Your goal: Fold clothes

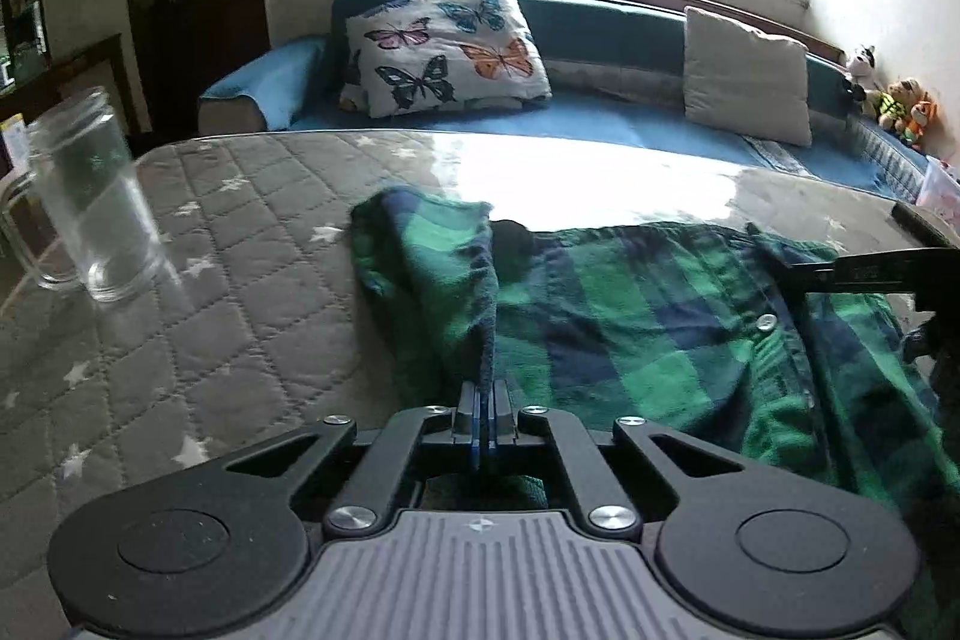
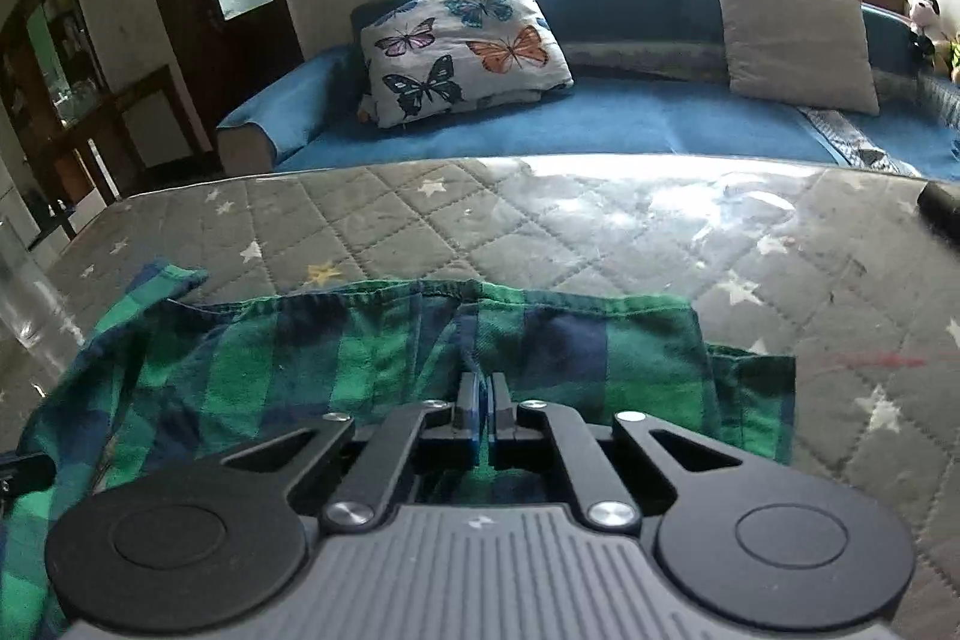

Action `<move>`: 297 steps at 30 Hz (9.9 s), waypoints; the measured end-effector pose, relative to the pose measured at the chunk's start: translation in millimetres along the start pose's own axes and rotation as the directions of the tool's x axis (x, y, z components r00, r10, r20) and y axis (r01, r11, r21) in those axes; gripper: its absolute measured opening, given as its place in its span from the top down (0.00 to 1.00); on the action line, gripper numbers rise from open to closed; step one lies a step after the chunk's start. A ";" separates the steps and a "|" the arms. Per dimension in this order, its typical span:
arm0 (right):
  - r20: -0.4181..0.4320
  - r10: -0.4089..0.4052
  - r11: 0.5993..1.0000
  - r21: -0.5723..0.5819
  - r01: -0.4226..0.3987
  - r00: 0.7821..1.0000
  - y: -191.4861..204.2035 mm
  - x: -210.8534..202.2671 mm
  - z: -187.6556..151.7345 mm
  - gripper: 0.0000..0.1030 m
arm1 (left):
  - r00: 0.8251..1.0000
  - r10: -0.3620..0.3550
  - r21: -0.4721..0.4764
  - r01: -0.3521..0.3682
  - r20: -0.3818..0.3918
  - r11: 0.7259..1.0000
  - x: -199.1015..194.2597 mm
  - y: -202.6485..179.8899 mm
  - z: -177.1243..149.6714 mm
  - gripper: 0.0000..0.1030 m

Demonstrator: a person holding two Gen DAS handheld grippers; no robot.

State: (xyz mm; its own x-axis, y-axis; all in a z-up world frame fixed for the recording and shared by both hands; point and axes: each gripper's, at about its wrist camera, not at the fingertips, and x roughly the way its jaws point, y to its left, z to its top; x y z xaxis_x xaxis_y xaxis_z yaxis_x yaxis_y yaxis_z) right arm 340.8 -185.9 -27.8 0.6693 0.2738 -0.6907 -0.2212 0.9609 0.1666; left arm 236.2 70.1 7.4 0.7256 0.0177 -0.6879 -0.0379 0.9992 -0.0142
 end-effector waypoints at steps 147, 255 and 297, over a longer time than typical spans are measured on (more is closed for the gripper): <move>-0.270 0.086 0.909 -0.373 -0.186 0.959 40.2 -83.9 -62.2 0.84 | 0.992 -0.127 0.196 0.127 -0.013 0.972 8.9 -12.6 4.0 0.91; -0.374 0.318 0.463 -0.741 -0.487 0.871 176.8 -209.6 -168.2 0.71 | 0.901 0.434 -0.348 -0.405 0.008 0.846 -123.1 308.8 -104.8 0.97; -0.423 0.325 0.505 -0.679 -0.533 0.846 191.7 -160.4 -172.3 0.57 | 0.912 0.410 -0.149 -0.403 0.016 0.903 -65.5 309.8 -79.5 0.78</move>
State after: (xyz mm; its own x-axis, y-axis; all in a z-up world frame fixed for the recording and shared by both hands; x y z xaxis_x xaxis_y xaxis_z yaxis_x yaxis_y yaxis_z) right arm 68.8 -52.7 -6.3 0.1943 0.5263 -0.8278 -0.9501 0.3108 -0.0254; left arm 122.4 375.6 -9.6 0.6571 0.4263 -0.6217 -0.4292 0.8896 0.1563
